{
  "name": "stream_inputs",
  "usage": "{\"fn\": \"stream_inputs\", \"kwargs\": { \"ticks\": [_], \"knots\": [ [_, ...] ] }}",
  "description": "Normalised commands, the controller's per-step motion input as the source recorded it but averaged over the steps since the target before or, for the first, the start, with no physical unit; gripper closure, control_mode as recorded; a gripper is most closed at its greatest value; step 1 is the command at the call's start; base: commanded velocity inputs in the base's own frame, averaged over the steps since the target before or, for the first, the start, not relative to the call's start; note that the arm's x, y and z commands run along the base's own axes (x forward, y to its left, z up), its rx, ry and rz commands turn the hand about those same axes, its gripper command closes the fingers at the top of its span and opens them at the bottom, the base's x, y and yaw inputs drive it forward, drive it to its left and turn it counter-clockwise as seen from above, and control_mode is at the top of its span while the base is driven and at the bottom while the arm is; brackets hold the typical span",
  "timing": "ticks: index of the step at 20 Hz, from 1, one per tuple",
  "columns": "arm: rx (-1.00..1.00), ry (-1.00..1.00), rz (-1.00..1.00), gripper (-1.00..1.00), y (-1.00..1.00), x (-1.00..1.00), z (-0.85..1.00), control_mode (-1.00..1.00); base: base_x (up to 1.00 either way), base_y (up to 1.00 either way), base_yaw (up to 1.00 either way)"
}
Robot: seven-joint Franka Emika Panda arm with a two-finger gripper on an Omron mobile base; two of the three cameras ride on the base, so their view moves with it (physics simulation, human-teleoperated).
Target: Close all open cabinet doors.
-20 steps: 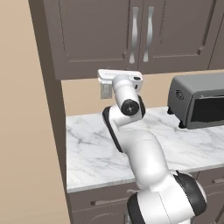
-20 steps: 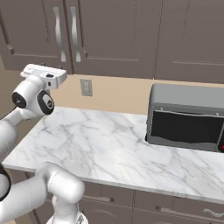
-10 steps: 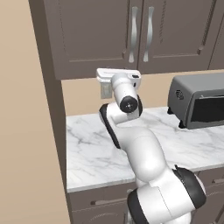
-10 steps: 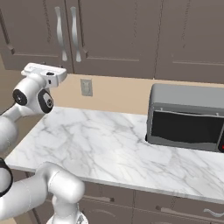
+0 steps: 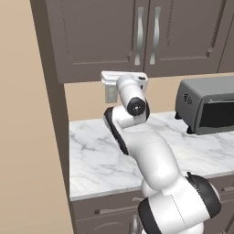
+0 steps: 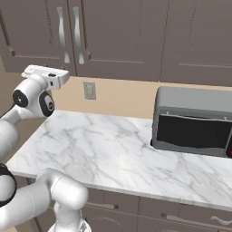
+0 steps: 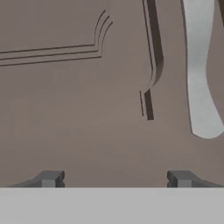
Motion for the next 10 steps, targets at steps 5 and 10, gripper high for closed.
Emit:
{"fn": "stream_inputs", "kwargs": {
  "ticks": [5, 10],
  "knots": [
    [0.0, 0.08, 0.0, -1.0, -0.02, -0.14, 0.05, -1.0, 0.0, 0.0, 0.0],
    [0.0, 0.16, 0.0, -1.0, -0.18, -0.51, 0.25, -1.0, 0.0, 0.0, 0.0]
  ]
}}
